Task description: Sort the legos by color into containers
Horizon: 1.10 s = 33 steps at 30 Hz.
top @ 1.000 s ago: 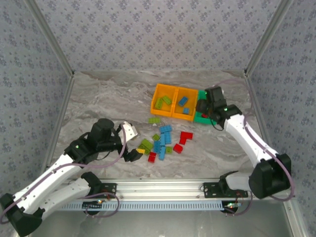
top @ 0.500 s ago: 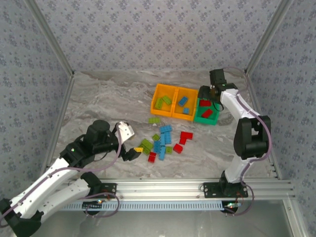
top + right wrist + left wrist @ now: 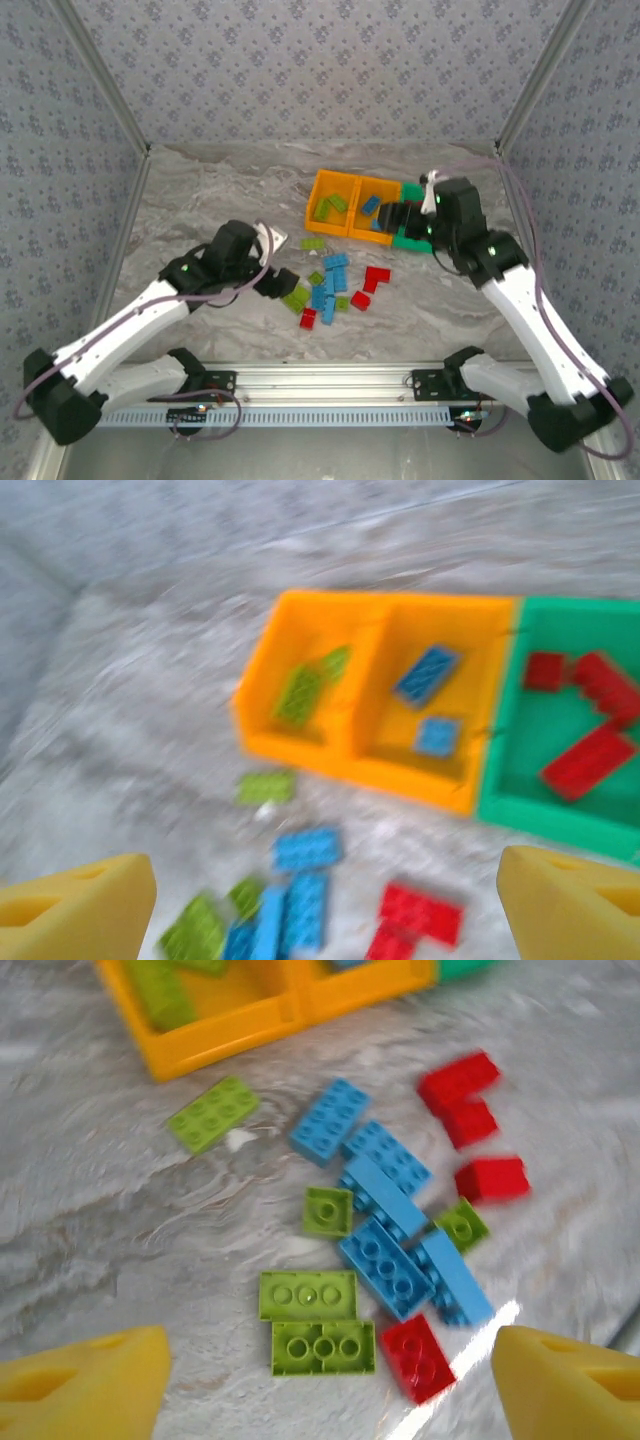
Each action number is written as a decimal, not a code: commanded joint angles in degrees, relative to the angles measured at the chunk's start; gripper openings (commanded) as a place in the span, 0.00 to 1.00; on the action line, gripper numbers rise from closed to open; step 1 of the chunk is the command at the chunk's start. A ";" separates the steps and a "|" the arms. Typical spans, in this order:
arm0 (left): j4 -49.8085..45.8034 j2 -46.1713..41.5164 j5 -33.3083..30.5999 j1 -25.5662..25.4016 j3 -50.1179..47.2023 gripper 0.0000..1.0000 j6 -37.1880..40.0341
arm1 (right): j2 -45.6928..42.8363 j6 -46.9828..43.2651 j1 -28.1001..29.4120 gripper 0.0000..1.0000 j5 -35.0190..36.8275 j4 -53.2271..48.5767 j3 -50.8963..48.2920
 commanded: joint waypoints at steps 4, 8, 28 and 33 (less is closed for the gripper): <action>5.38 13.74 -10.50 -0.77 6.82 0.86 -25.57 | -6.72 12.04 12.86 0.93 7.27 -11.11 -7.76; 6.07 26.27 -15.43 -5.19 15.35 0.99 -30.95 | -7.03 18.20 19.06 0.96 14.60 -11.92 -10.70; -0.36 56.20 -26.28 -3.30 33.38 0.91 -33.92 | -6.92 21.42 28.74 1.00 27.05 -17.79 -8.06; -0.38 58.11 -23.33 -2.34 34.72 0.89 -34.51 | -6.82 21.42 28.88 1.00 27.52 -18.23 -7.60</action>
